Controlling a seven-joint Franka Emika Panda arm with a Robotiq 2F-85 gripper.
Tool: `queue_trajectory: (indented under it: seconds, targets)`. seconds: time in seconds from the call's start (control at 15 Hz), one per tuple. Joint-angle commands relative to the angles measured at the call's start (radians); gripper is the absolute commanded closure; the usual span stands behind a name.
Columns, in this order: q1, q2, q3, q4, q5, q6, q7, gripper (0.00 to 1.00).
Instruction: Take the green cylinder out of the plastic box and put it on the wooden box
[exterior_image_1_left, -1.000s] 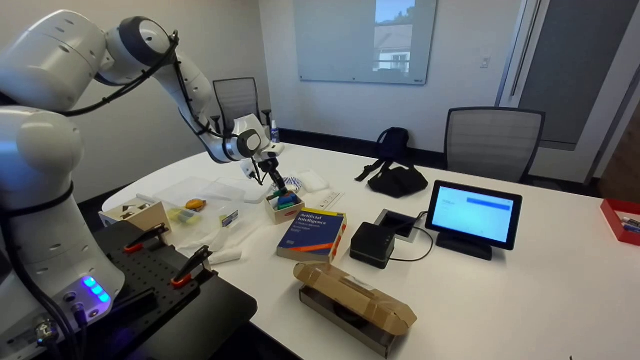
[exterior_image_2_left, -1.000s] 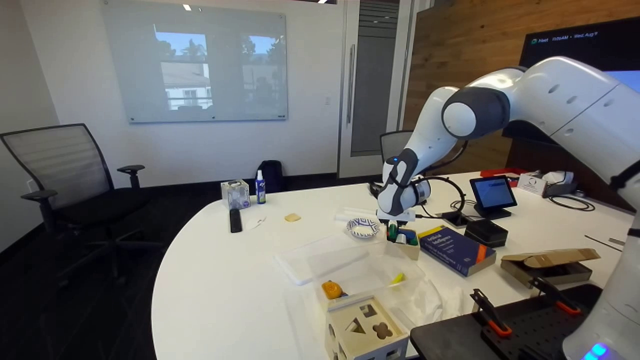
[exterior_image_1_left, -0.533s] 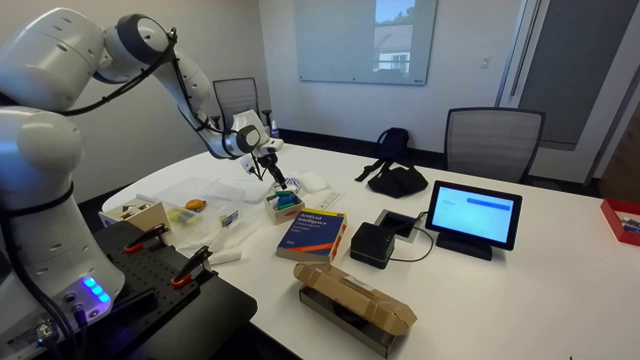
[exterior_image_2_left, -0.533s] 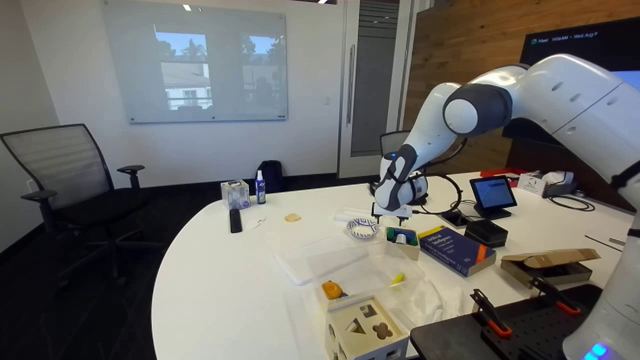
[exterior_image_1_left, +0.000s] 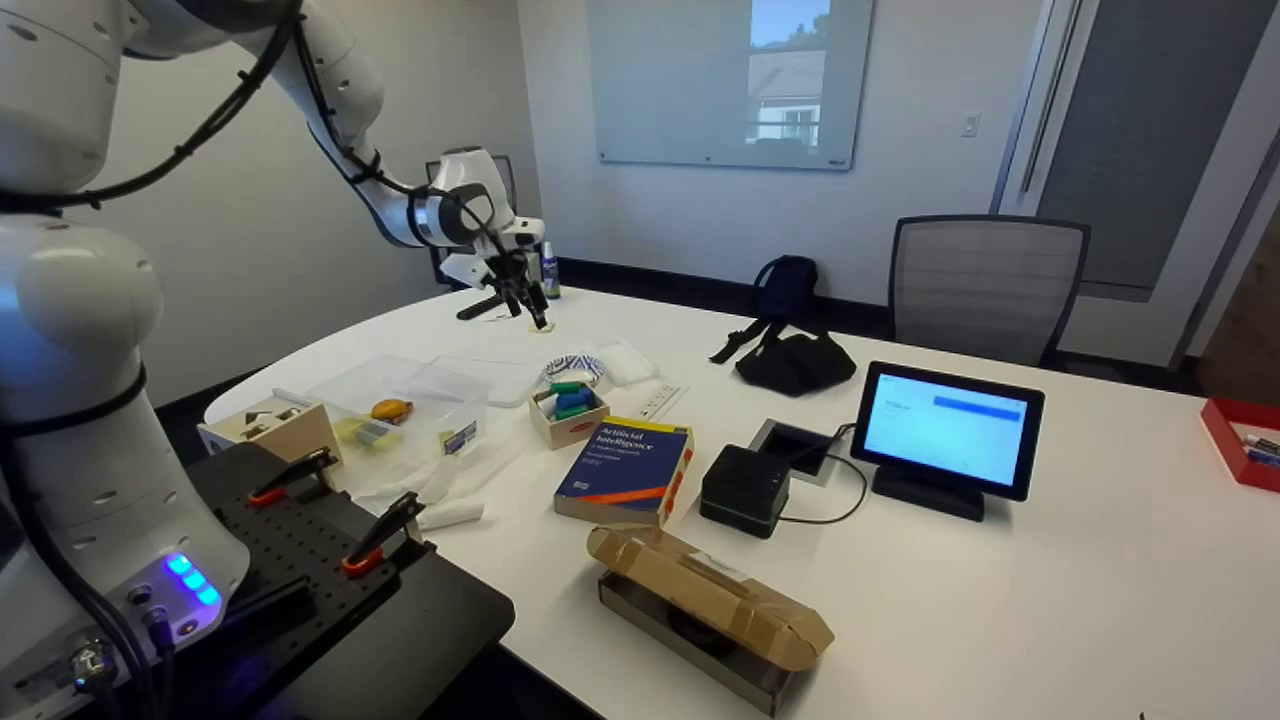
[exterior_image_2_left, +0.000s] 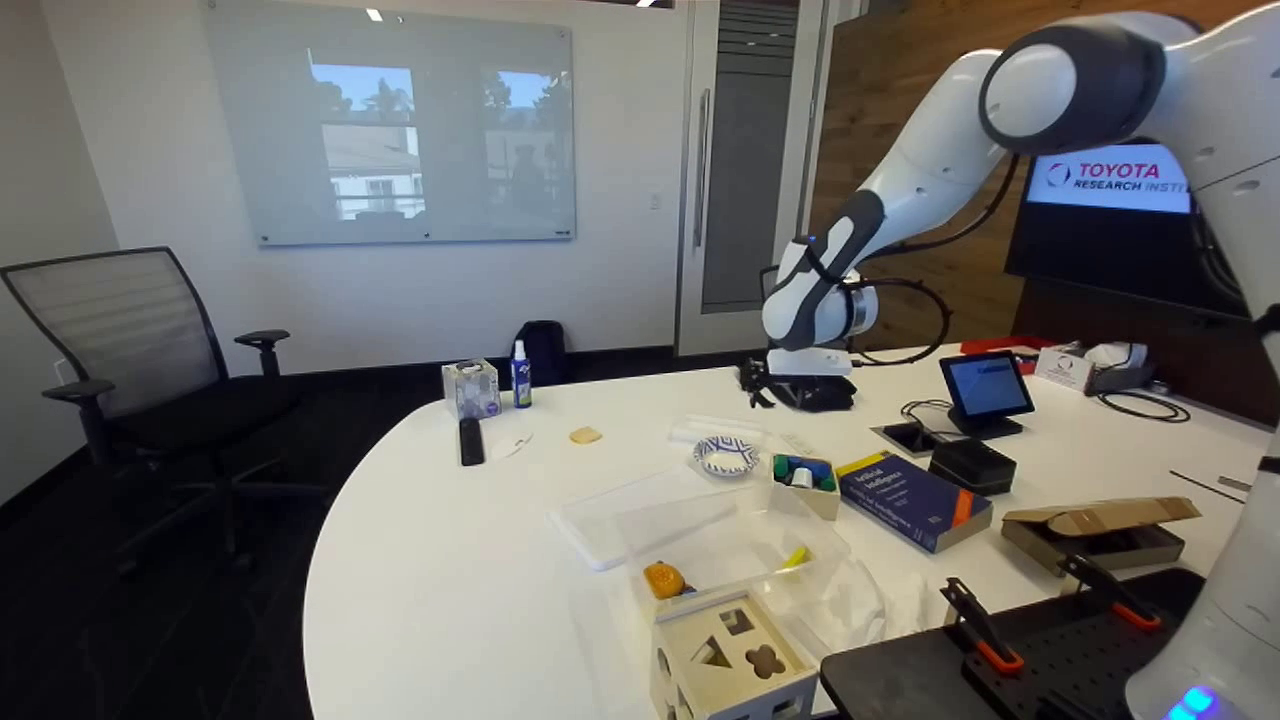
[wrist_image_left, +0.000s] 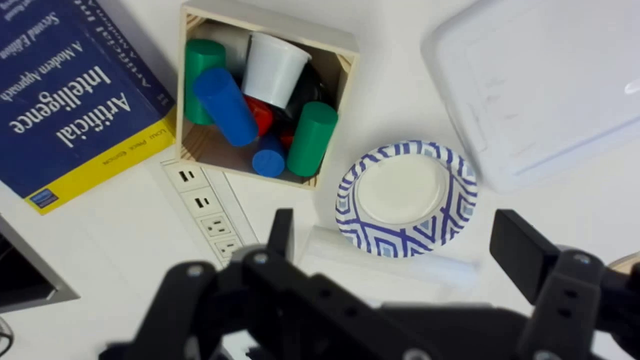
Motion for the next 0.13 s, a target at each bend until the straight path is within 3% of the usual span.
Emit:
queue_trajectory:
  seconds: [0.0, 0.07]
  targets:
    - [-0.039, -0.253, 0.042, -0.213, 0.007, -0.052, -0.138, 0.00]
    - [-0.038, -0.310, 0.039, -0.258, 0.002, -0.059, -0.154, 0.00]
